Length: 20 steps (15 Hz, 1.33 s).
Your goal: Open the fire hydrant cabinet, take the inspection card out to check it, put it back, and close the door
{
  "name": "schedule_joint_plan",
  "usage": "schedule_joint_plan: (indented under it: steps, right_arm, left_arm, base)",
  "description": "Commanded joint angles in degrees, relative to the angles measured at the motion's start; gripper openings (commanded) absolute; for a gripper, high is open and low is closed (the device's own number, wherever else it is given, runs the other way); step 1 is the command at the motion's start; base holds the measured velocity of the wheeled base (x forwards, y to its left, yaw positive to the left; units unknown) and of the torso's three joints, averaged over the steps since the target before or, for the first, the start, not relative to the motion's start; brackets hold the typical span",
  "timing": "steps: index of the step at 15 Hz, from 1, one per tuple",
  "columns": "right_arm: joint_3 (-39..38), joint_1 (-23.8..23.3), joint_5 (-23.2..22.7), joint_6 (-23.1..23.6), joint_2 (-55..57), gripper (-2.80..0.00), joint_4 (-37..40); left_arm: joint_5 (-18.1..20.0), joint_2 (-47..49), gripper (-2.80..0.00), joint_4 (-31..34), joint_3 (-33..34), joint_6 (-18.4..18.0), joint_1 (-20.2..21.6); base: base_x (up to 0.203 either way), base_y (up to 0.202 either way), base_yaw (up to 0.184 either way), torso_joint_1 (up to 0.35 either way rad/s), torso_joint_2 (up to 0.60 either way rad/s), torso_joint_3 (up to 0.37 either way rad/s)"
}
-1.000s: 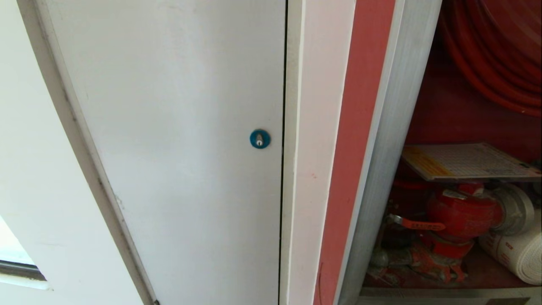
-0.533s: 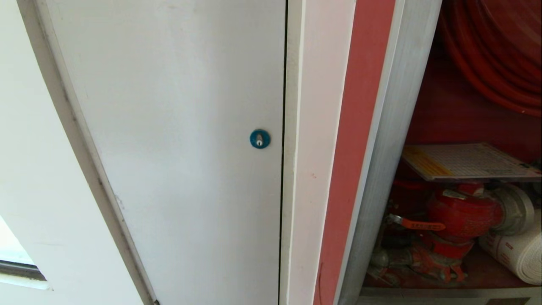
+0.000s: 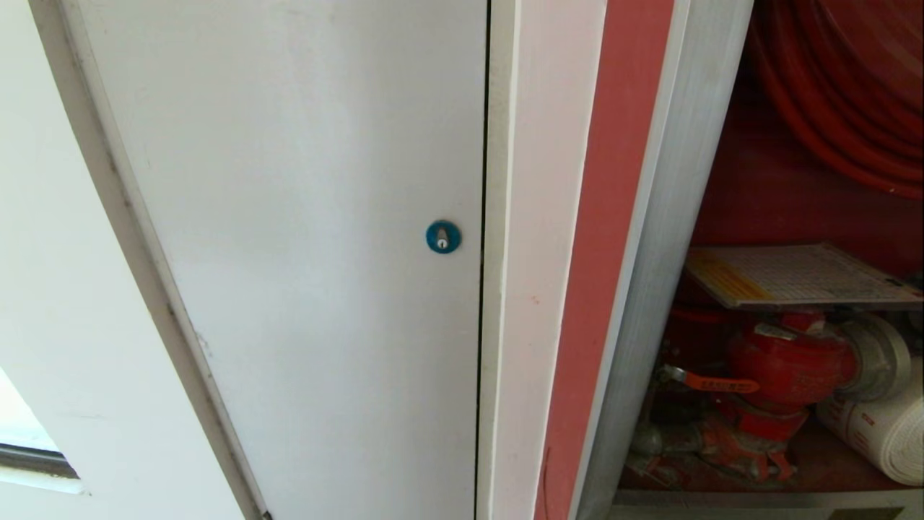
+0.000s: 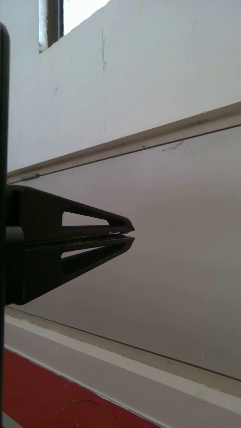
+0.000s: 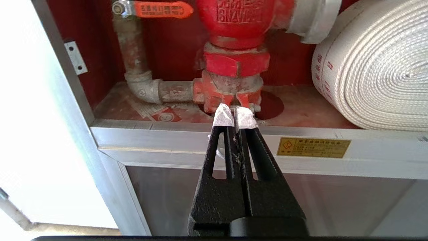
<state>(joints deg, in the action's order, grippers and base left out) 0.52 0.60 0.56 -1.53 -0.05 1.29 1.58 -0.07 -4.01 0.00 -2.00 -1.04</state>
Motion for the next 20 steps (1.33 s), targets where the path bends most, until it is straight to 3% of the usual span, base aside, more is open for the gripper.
schedule_joint_plan:
  steps: [1, 5, 7, 15, 20]
  right_arm:
    - [0.47, 0.02, 0.25, -0.08, 0.08, -2.80, 0.14]
    - [9.96, 0.02, -0.47, -3.56, 5.69, -2.80, 3.91]
    - [14.86, 0.05, -2.39, -8.23, 12.89, -2.80, 4.52]
    - [35.91, 0.63, -14.11, -46.56, 47.94, -2.80, 4.10]
    - [46.18, 0.82, -16.28, -64.51, 60.80, -2.80, 4.75]
  left_arm:
    - [0.00, 0.04, -2.80, 0.02, 1.58, -0.02, -0.02]
    - [0.00, 0.07, -2.80, -0.12, 1.58, -0.02, 0.03]
    - [0.00, 0.04, -2.80, -0.05, 1.58, -0.02, -0.01]
    - [0.00, 0.07, -2.80, 0.06, 1.58, -0.02, -0.02]
    - [0.00, -0.01, -2.80, 0.04, 1.58, -0.02, -0.02]
  base:
    - [0.000, 0.000, 0.000, 0.000, 0.00, 0.000]
    - [0.000, 0.000, 0.000, 0.000, 0.00, 0.000]
    - [0.000, 0.000, 0.000, 0.000, 0.00, 0.000]
    - [0.000, 0.000, 0.000, 0.000, 0.00, 0.000]
    - [0.000, 0.000, 0.000, 0.000, 0.00, 0.000]
